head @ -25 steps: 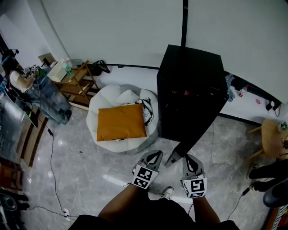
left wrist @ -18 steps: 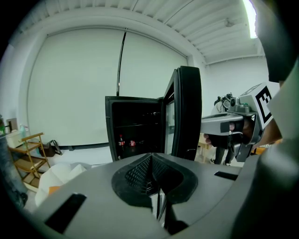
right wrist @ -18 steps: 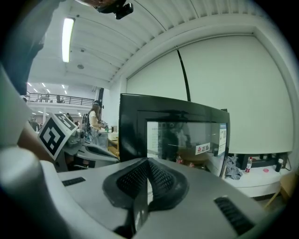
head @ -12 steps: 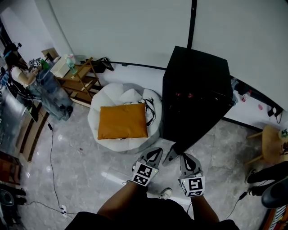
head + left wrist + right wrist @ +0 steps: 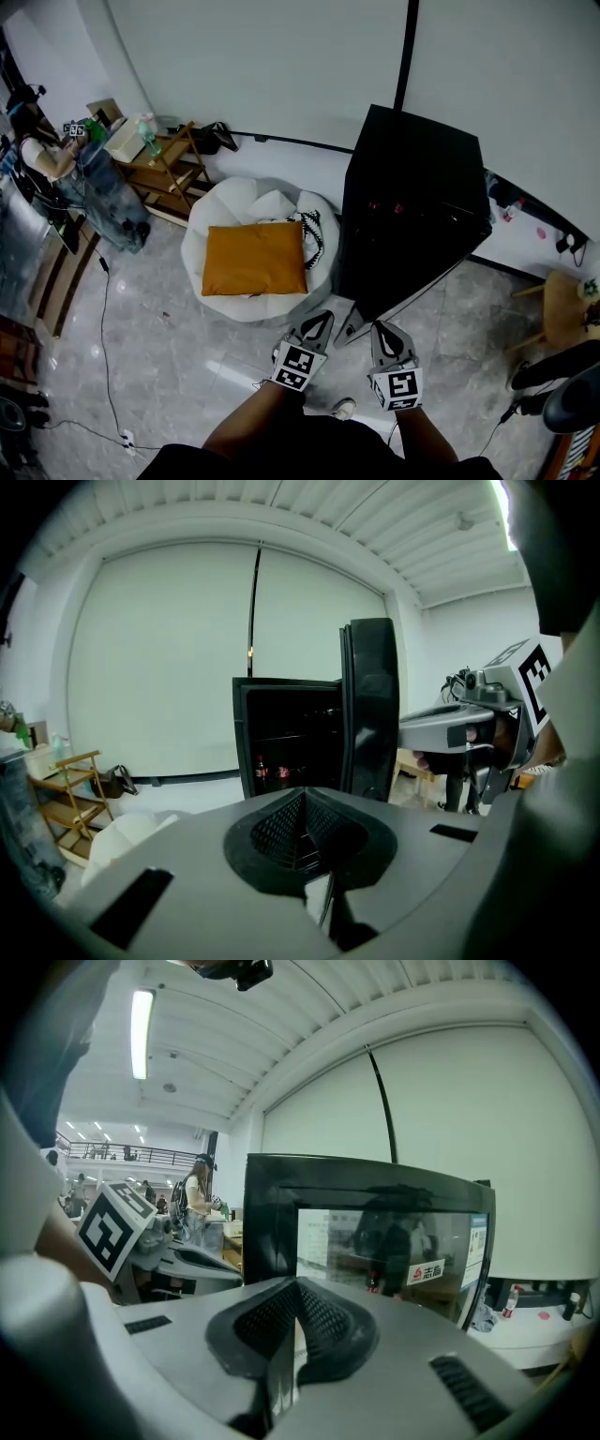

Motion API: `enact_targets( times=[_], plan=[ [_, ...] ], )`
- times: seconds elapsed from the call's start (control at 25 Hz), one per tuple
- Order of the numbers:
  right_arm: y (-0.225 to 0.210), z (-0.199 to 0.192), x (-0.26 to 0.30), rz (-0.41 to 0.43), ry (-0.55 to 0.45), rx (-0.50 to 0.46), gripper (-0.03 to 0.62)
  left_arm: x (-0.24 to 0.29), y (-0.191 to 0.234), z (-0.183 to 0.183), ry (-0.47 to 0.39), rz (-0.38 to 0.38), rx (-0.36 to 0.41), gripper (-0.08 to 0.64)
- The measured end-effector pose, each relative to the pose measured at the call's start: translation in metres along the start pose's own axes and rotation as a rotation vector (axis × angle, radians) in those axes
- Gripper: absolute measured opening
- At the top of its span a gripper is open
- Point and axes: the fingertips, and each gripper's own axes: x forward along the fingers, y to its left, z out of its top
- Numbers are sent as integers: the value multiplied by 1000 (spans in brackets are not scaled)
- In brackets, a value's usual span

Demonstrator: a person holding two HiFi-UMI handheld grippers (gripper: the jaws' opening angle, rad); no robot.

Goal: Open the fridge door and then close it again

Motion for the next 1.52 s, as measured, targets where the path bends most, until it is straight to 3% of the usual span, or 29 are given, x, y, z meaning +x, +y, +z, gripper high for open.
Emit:
enact_targets(
  times=[1.16, 1.52],
  plan=[
    [-3, 26, 101, -31, -8, -9, 18, 17, 78, 13, -22, 17, -9, 20],
    [-13, 34, 133, -80, -27, 0, 18, 19, 104, 9, -10, 18, -9, 21]
  ],
)
